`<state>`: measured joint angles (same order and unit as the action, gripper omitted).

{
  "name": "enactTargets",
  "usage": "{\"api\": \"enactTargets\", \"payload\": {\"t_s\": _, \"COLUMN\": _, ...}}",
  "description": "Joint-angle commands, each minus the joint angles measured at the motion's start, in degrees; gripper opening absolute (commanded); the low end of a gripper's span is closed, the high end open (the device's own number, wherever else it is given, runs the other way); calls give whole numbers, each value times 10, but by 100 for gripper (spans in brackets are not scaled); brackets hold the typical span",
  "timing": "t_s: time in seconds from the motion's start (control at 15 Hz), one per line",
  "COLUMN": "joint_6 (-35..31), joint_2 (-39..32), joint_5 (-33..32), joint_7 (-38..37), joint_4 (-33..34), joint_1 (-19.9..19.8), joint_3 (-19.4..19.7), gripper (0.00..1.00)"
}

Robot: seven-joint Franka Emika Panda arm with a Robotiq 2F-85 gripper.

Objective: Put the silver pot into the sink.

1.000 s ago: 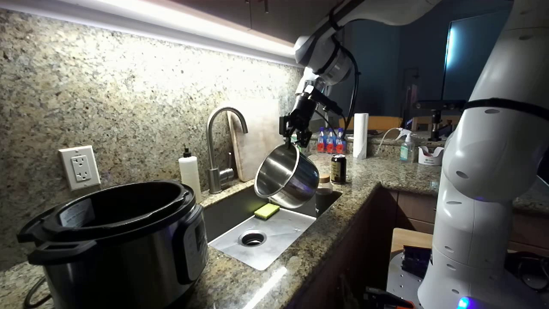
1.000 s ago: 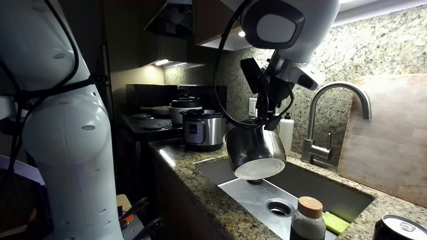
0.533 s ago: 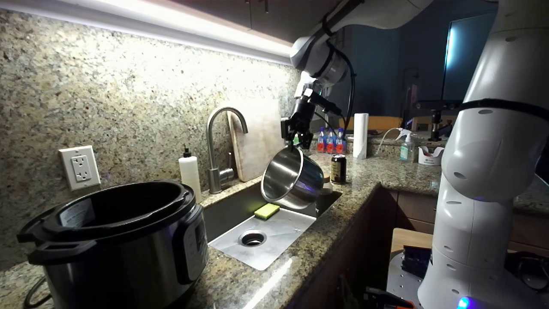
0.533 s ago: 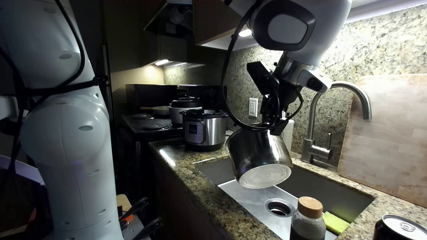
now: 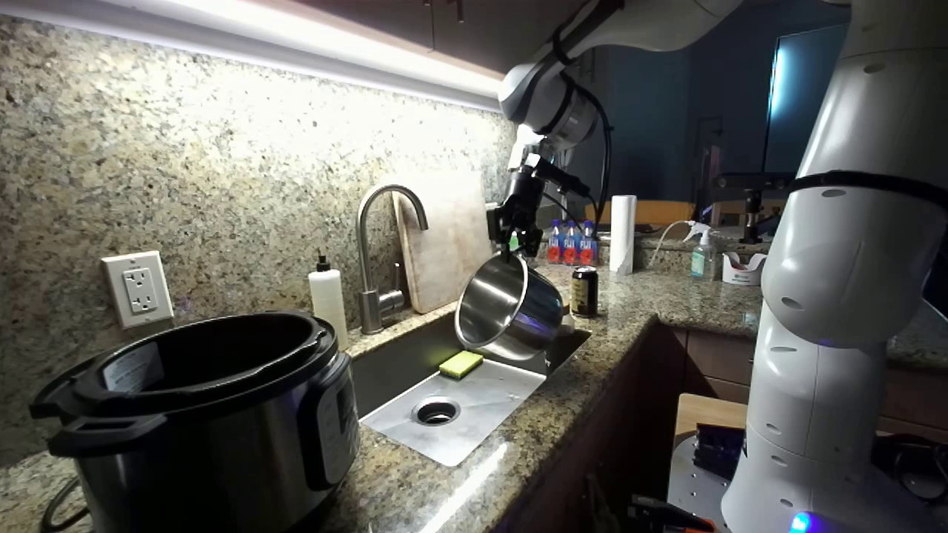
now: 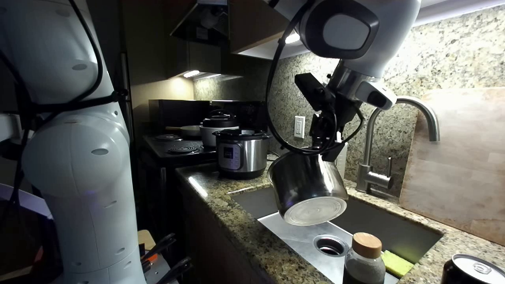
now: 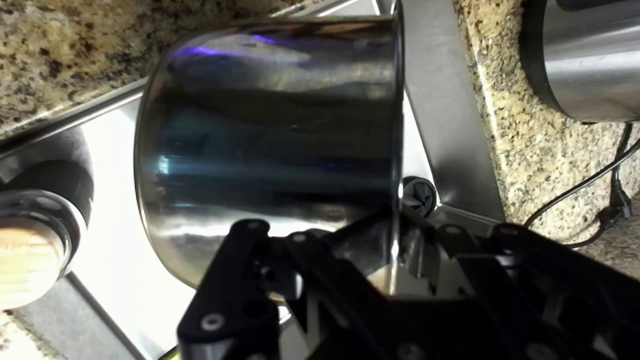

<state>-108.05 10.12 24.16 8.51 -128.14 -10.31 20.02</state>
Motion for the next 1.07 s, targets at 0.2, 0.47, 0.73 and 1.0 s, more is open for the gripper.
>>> {"api": "enactTargets", "payload": {"t_s": 0.2, "joint_6": 13, "joint_2": -1, "joint_5": -3, "joint_7": 16, "joint_4": 18, "joint_1": -13, "joint_3": -11, "gripper": 1}}
{"api": "enactTargets", "payload": {"t_s": 0.47, "joint_6": 12, "joint_2": -1, "joint_5": -2, "joint_7": 17, "joint_4": 18, "joint_1": -13, "joint_3": -11, "gripper": 0}}
{"api": "enactTargets", "payload": {"t_s": 0.73, "joint_6": 2, "joint_2": -2, "joint_5": 2, "joint_7": 6, "joint_4": 5, "joint_1": -13, "joint_3": -13, "gripper": 0}}
{"api": "enactTargets", "payload": {"t_s": 1.0, "joint_6": 1, "joint_2": -8, "joint_5": 2, "joint_7": 6, "joint_4": 4, "joint_1": -13, "joint_3": -14, "gripper": 0}}
